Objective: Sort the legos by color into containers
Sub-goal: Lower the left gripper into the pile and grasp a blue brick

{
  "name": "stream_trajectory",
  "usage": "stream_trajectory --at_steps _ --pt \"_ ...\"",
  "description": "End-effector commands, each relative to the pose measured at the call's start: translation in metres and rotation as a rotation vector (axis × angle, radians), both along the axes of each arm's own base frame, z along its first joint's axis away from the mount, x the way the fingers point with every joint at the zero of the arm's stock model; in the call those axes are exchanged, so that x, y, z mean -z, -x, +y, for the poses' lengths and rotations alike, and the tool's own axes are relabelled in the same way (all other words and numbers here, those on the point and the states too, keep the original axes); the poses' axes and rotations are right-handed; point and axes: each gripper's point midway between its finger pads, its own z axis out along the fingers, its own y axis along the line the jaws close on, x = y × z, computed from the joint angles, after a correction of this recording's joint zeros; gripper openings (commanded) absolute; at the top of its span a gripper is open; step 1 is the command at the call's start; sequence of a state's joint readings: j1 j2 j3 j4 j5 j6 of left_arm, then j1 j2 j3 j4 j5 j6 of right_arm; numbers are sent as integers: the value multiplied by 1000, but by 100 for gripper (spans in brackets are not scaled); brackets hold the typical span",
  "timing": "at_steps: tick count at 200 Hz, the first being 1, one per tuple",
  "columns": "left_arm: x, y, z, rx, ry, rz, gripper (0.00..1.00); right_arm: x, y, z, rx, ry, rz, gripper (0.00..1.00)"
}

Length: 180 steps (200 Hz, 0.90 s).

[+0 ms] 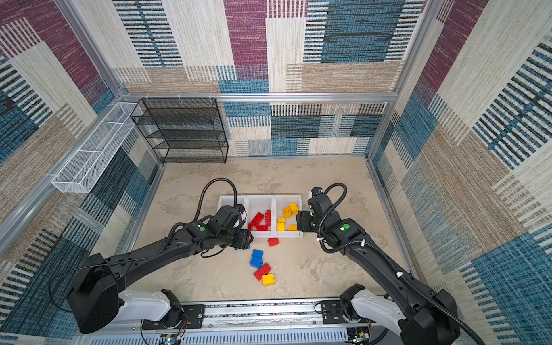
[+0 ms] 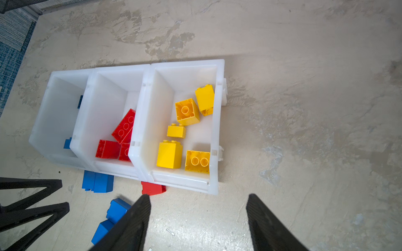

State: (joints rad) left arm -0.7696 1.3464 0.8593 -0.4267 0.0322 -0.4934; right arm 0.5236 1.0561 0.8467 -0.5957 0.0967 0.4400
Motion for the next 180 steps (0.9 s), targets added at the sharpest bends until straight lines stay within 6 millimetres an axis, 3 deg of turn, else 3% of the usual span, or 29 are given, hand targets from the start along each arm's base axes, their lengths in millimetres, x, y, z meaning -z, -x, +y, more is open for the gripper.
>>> stream_trajectory --at_steps 1,42,89,180 --pt "4 13 -7 22 19 24 63 -3 -4 5 -13 -24 -20 73" --pt "25 37 -22 95 -26 63 66 2 -2 8 -22 -35 -6 73" --pt "39 47 -43 158 -67 97 67 5 -2 9 -29 -32 2 73" --pt "64 54 -31 135 -210 139 66 12 -1 10 -36 -28 17 73"
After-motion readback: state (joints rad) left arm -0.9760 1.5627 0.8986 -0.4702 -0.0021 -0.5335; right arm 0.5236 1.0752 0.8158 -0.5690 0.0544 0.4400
